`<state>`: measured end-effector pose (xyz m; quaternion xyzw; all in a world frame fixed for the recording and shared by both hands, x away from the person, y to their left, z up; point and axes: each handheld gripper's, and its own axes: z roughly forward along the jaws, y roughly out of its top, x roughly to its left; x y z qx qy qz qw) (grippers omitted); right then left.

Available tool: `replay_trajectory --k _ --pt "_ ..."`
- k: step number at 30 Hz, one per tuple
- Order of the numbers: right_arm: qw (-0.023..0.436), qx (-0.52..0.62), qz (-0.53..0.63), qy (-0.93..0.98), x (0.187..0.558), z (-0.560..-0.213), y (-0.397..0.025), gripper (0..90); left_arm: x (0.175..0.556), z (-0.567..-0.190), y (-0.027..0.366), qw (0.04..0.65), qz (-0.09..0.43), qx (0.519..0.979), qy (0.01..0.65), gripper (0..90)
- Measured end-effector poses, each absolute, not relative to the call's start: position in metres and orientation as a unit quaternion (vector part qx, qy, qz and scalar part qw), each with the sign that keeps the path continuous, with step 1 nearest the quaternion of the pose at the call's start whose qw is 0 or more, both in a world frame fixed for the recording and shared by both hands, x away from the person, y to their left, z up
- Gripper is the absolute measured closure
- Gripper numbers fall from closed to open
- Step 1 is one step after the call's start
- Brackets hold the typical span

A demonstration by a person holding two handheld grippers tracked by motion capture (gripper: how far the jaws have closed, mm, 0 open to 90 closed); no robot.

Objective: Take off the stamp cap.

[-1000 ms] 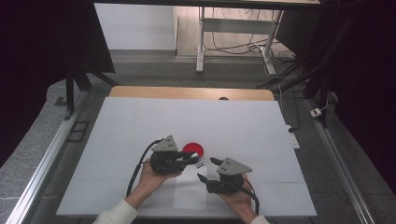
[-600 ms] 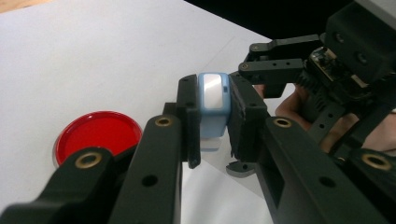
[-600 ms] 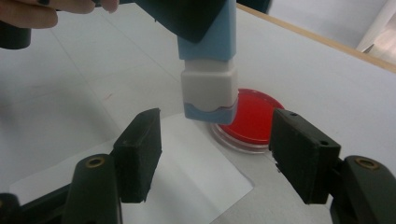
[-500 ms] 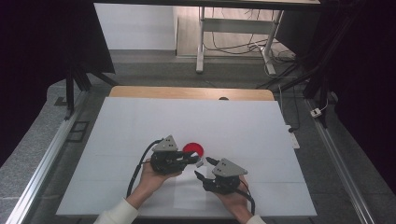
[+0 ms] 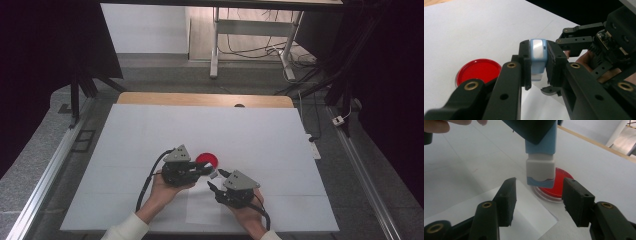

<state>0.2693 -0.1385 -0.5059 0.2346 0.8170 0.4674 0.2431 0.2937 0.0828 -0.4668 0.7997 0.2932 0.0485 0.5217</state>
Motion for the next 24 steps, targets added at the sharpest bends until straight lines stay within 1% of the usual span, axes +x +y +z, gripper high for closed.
replay_trajectory --k 5,18,24 --pt "0.25 0.242 0.463 0.815 0.269 -0.5059 -0.1371 50.9 0.2932 -0.4671 0.082 0.522 0.049 0.8 0.293 75.7" --pt "0.252 0.244 0.46 0.816 0.2686 -0.5054 -0.1324 54.8 0.2926 -0.4668 0.0817 0.523 0.049 0.799 0.292 75.7" --pt "0.254 0.246 0.456 0.816 0.2695 -0.506 -0.131 59.3 0.2926 -0.4677 0.0808 0.522 0.048 0.8 0.293 75.7"
